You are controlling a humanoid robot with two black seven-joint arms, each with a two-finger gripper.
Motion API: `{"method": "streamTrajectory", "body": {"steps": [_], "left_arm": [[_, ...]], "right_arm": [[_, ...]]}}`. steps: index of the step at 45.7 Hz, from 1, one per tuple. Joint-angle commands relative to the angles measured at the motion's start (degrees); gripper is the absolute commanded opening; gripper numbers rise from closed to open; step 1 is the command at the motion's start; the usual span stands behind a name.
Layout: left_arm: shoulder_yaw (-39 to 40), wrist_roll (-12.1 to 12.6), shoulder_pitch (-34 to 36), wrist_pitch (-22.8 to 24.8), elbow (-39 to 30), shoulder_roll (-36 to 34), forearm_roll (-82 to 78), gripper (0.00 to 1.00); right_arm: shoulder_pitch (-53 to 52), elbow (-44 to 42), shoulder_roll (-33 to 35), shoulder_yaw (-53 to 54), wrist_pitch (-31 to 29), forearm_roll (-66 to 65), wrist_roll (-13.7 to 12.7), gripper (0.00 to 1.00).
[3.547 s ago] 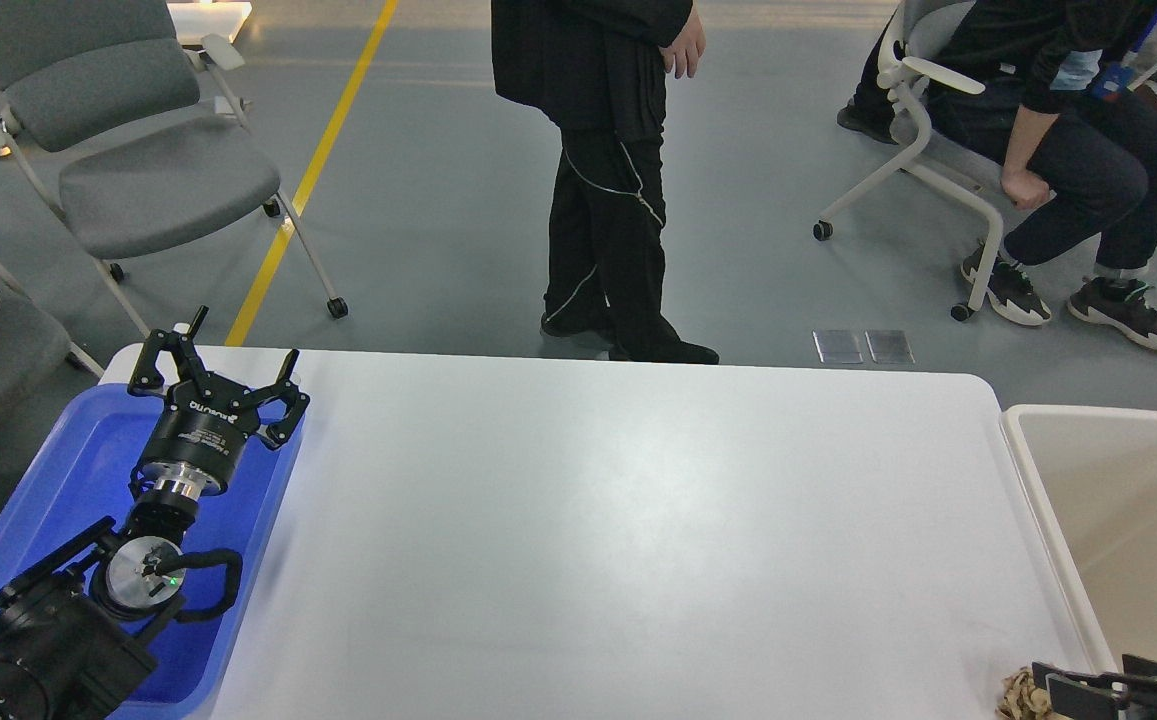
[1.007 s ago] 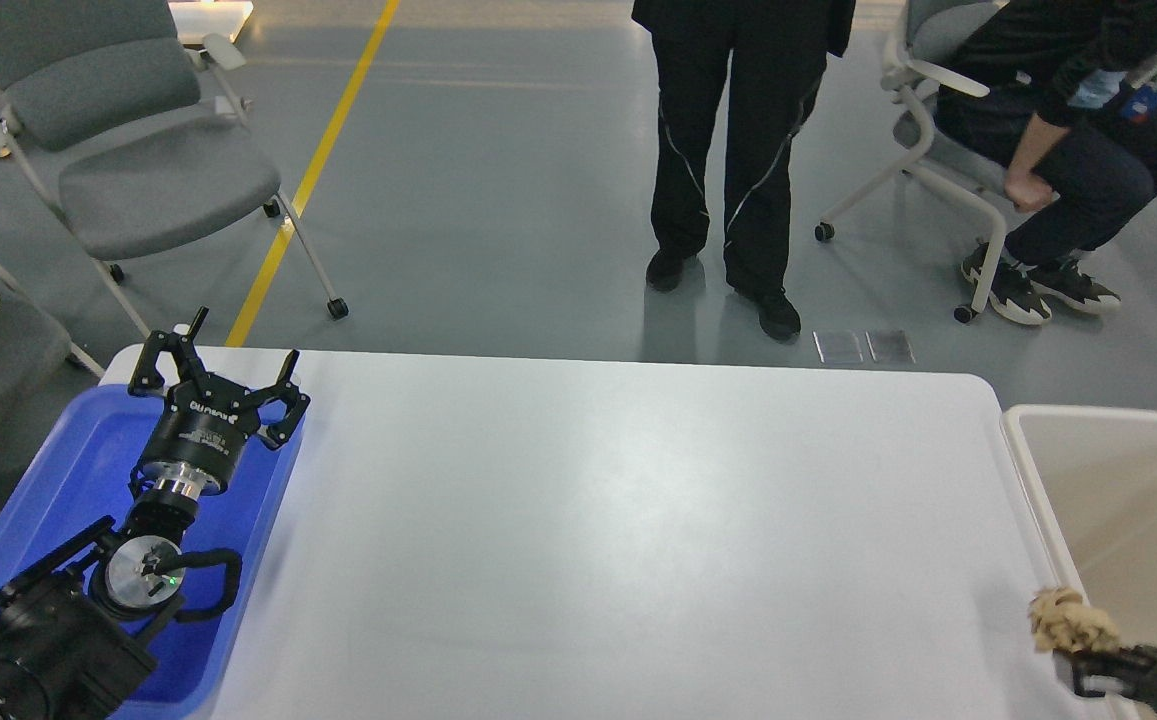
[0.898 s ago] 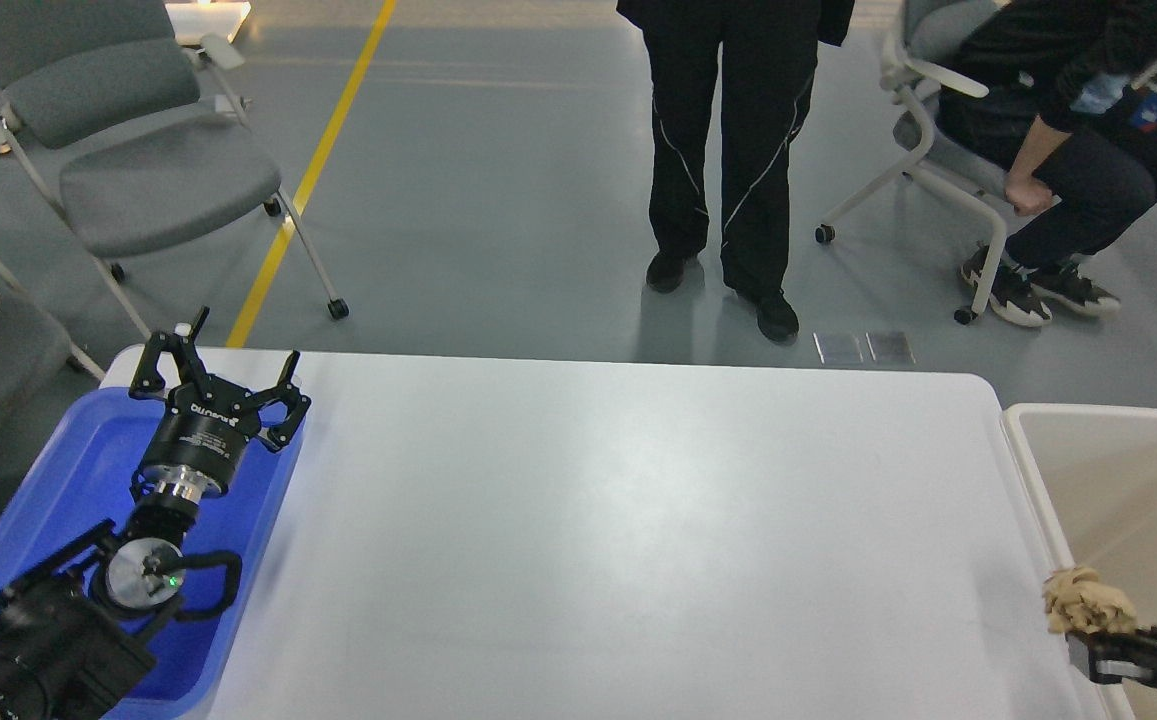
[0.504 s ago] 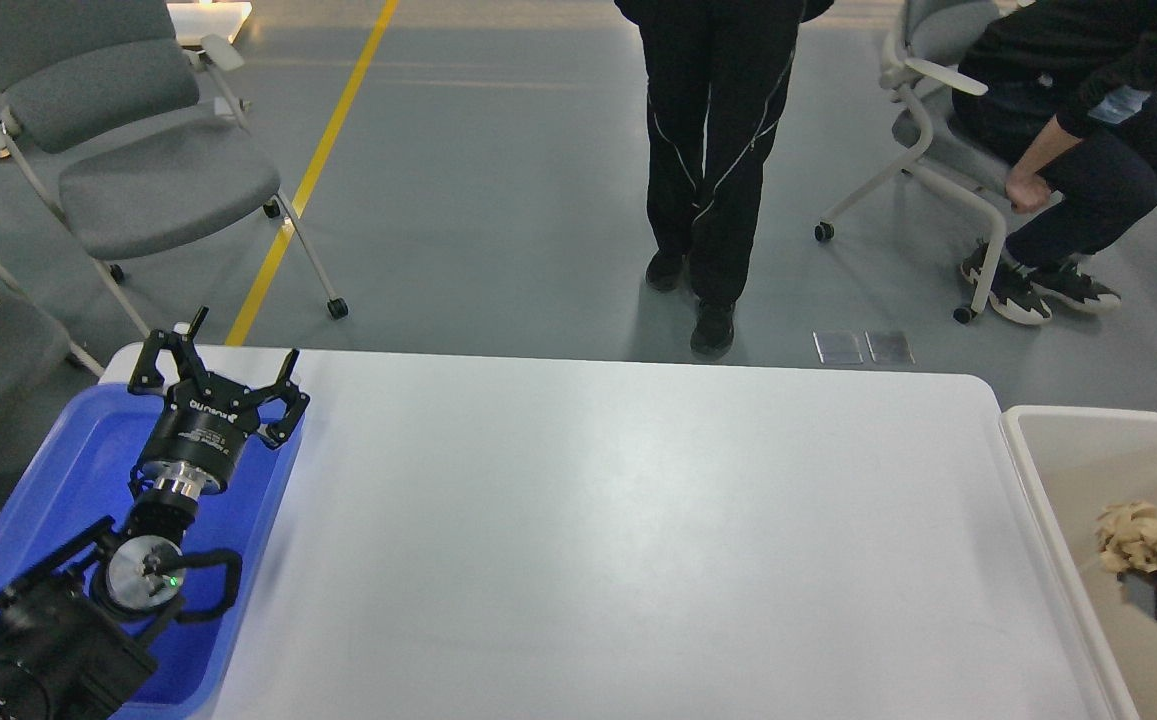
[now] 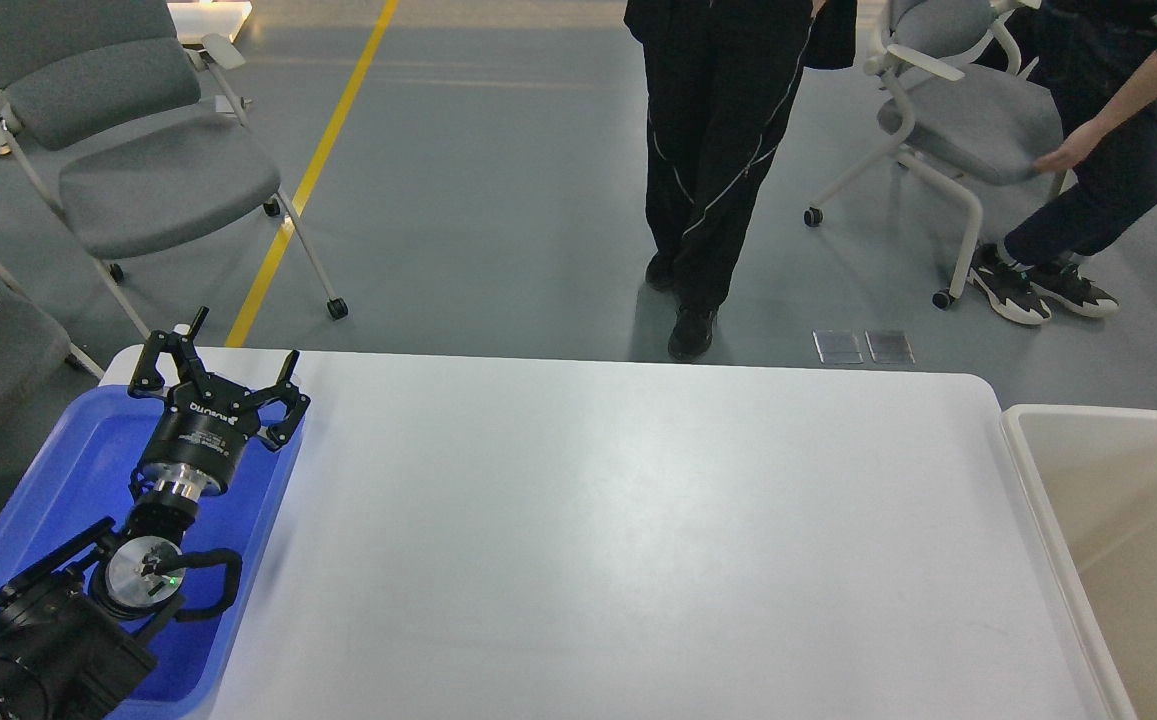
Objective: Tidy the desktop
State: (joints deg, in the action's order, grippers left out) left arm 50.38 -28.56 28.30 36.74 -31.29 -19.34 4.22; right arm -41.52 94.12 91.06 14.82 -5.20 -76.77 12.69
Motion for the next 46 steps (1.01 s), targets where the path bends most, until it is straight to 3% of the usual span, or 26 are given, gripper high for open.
{"method": "streamTrajectory", "body": {"steps": [1,8,12,18,32,46], "left_arm": [[-0.01,0.0,0.0,0.0,0.0,0.0,0.0,1.0],[-0.01,0.0,0.0,0.0,0.0,0.0,0.09,1.0],[-0.01,0.0,0.0,0.0,0.0,0.0,0.0,1.0],[-0.01,0.0,0.0,0.0,0.0,0.0,0.09,1.0],[0.07,0.0,0.0,0.0,0.0,0.0,0.09,1.0],[0.07,0.0,0.0,0.0,0.0,0.0,0.09,1.0]], "right_arm": [[-3.3,0.1,0.96,-0.05,-2.79,1.45,-0.03,0.0],[-2.87,-3.41,-1.58,-1.28,-0.43,3.29,-0.12,0.0],[-2.33,-7.46,-4.22,-4.96,4.49,12.86,0.14,0.0],[-2.16,-13.6,-7.74,-7.52,7.31,19.02,0.23,0.0],[3.72,-28.72,-15.56,-9.46,8.54,34.4,0.67,0.0],[10.23,-43.4,-27.77,-8.31,10.57,49.43,0.67,0.0]]}}
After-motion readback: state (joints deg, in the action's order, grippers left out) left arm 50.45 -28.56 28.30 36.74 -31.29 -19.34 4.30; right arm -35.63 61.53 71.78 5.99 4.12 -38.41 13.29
